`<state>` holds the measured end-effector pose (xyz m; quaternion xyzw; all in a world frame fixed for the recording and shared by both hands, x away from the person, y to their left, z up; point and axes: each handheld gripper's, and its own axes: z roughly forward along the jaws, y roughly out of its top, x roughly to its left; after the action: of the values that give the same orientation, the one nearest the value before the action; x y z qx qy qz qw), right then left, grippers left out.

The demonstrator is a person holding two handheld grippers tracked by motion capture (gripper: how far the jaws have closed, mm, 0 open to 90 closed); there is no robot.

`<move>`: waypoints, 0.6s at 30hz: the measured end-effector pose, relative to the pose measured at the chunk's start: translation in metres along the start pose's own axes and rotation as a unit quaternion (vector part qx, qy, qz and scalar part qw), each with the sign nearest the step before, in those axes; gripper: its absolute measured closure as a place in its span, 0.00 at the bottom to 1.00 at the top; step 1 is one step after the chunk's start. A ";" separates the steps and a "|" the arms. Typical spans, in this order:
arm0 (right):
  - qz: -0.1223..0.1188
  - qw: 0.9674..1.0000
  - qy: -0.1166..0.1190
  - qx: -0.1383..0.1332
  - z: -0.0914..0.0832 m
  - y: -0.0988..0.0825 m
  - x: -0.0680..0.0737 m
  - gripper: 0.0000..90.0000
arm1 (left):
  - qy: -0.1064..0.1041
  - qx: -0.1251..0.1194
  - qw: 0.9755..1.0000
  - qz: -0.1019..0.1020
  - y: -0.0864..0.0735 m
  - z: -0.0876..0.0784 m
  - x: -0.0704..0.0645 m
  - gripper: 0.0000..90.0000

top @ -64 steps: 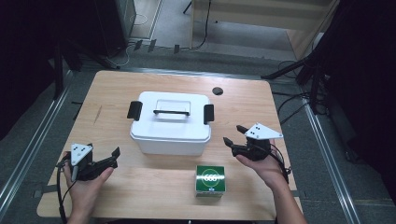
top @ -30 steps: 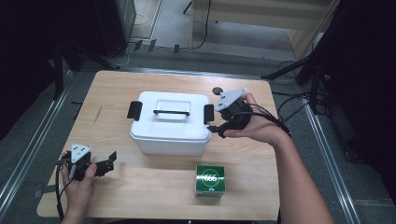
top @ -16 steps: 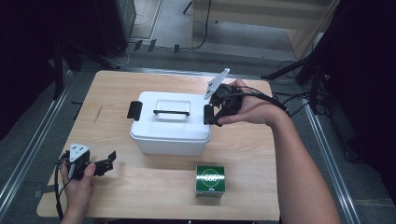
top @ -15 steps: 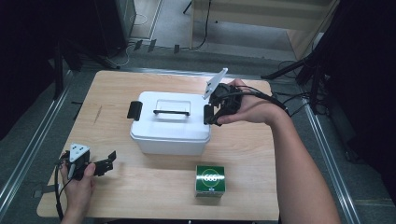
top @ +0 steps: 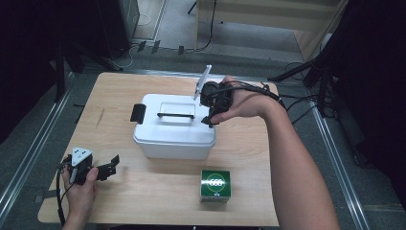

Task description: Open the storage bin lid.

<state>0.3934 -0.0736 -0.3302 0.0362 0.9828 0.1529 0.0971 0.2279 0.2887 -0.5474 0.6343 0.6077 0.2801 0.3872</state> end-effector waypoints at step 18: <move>-0.042 0.998 0.005 0.036 0.016 0.049 0.001 0.69 | 0.002 0.003 1.000 0.002 0.000 0.000 0.000 0.00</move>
<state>0.3974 -0.0221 -0.3299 -0.0023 0.9888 0.1135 0.0970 0.2275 0.2884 -0.5472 0.6358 0.6081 0.2807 0.3837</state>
